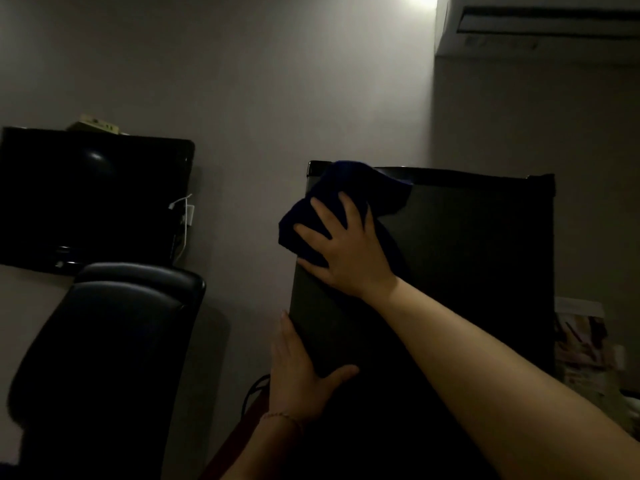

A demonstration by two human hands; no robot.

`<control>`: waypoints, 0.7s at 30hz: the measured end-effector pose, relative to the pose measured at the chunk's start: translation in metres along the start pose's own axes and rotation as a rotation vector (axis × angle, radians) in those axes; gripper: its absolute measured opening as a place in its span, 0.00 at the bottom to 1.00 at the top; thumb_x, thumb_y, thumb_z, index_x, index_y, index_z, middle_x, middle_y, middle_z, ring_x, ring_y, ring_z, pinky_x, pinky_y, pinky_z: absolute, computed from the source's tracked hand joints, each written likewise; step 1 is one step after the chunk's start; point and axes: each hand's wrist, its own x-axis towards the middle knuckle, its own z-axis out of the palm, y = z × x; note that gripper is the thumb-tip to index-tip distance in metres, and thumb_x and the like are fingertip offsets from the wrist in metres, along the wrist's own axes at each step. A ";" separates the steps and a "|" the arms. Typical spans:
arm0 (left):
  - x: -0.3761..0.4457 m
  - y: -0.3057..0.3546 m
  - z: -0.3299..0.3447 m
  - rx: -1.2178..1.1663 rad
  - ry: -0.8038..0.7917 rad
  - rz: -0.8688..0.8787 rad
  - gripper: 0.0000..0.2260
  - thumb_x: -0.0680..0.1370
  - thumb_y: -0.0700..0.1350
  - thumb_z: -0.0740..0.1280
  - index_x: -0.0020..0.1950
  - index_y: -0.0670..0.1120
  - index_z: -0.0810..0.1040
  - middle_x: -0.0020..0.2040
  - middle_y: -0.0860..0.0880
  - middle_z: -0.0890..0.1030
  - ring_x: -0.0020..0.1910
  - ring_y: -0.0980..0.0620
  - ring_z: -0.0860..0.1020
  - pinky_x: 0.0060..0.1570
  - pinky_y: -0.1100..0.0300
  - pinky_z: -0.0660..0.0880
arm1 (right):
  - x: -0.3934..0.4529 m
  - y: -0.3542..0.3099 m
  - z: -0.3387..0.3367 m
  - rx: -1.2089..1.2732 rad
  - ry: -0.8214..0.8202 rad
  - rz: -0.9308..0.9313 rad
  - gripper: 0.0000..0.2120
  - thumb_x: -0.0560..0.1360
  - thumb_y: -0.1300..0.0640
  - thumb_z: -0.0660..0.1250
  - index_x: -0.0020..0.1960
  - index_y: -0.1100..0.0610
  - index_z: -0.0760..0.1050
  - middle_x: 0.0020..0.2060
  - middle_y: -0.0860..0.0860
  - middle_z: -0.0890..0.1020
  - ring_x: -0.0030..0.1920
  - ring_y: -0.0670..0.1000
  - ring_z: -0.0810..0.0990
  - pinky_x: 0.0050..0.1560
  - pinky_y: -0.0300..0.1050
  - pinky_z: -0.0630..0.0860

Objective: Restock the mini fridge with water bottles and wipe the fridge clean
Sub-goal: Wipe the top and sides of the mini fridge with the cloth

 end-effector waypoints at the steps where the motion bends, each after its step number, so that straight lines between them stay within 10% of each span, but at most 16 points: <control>1: 0.000 -0.001 0.001 -0.001 0.007 0.002 0.64 0.63 0.70 0.75 0.78 0.51 0.31 0.80 0.55 0.39 0.79 0.51 0.43 0.77 0.53 0.48 | 0.007 0.003 -0.001 0.004 0.001 0.011 0.28 0.77 0.34 0.56 0.73 0.45 0.70 0.77 0.56 0.65 0.75 0.70 0.58 0.69 0.76 0.55; 21: 0.003 0.001 -0.004 0.079 -0.011 0.123 0.64 0.63 0.65 0.78 0.79 0.54 0.32 0.80 0.54 0.42 0.78 0.49 0.47 0.70 0.56 0.48 | -0.069 0.118 -0.037 -0.021 -0.062 0.334 0.33 0.76 0.31 0.54 0.77 0.43 0.59 0.79 0.51 0.56 0.77 0.66 0.50 0.70 0.76 0.56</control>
